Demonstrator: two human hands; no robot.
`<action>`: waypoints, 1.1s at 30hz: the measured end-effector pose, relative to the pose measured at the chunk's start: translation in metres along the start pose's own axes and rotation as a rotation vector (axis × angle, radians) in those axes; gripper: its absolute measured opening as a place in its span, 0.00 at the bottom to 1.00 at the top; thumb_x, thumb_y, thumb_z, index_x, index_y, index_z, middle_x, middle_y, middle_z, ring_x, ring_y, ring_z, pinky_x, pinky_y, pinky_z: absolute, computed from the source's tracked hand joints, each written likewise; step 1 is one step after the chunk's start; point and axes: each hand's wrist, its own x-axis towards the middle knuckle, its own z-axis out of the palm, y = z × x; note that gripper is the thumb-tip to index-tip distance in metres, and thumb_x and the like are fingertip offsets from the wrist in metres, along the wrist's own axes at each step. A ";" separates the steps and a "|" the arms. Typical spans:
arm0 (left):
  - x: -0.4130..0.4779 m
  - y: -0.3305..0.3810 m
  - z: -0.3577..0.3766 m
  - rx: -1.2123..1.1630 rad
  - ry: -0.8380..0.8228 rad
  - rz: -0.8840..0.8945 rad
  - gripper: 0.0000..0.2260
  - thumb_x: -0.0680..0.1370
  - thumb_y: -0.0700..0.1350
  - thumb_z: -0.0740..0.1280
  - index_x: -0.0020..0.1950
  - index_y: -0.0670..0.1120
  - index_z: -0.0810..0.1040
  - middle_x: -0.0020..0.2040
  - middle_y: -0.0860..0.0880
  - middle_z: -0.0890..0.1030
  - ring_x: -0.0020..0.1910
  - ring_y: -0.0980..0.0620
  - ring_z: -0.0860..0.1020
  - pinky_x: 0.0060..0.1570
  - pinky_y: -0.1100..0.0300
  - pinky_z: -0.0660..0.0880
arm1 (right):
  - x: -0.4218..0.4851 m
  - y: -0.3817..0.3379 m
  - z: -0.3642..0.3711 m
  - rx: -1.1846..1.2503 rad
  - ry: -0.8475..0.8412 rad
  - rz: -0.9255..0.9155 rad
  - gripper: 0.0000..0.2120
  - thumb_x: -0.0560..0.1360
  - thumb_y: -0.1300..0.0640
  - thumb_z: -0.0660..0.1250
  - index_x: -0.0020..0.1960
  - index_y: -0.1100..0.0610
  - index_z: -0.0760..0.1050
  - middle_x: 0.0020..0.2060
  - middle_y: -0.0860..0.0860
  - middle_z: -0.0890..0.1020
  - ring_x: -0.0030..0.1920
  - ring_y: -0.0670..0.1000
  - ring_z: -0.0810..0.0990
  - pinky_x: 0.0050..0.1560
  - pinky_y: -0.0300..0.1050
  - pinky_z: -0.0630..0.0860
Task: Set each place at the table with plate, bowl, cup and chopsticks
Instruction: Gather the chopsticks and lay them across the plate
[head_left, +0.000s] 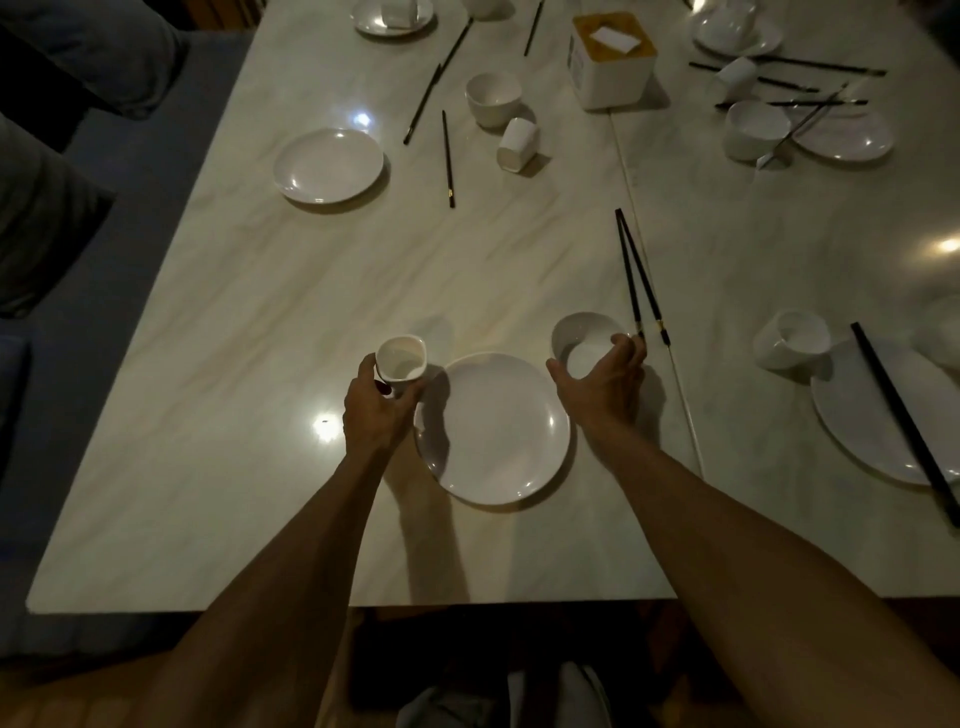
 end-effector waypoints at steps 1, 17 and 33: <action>-0.001 0.001 0.001 -0.004 0.000 0.007 0.27 0.71 0.56 0.74 0.65 0.49 0.71 0.57 0.50 0.79 0.49 0.50 0.76 0.47 0.54 0.73 | -0.001 0.000 0.000 0.001 -0.001 -0.003 0.43 0.67 0.42 0.75 0.71 0.57 0.57 0.74 0.56 0.57 0.68 0.60 0.65 0.60 0.58 0.74; 0.007 0.052 0.016 0.162 0.220 0.403 0.29 0.68 0.42 0.71 0.68 0.47 0.70 0.57 0.44 0.72 0.51 0.54 0.72 0.55 0.55 0.70 | 0.040 0.008 -0.030 0.177 0.158 -0.007 0.29 0.78 0.41 0.61 0.71 0.58 0.63 0.71 0.57 0.66 0.66 0.58 0.72 0.59 0.50 0.73; 0.116 0.218 0.243 0.333 -0.315 0.344 0.17 0.76 0.48 0.68 0.64 0.48 0.76 0.58 0.48 0.79 0.53 0.50 0.77 0.47 0.59 0.70 | 0.216 0.006 -0.034 -0.091 -0.131 -0.007 0.20 0.78 0.47 0.64 0.61 0.61 0.75 0.58 0.58 0.79 0.57 0.59 0.78 0.55 0.50 0.76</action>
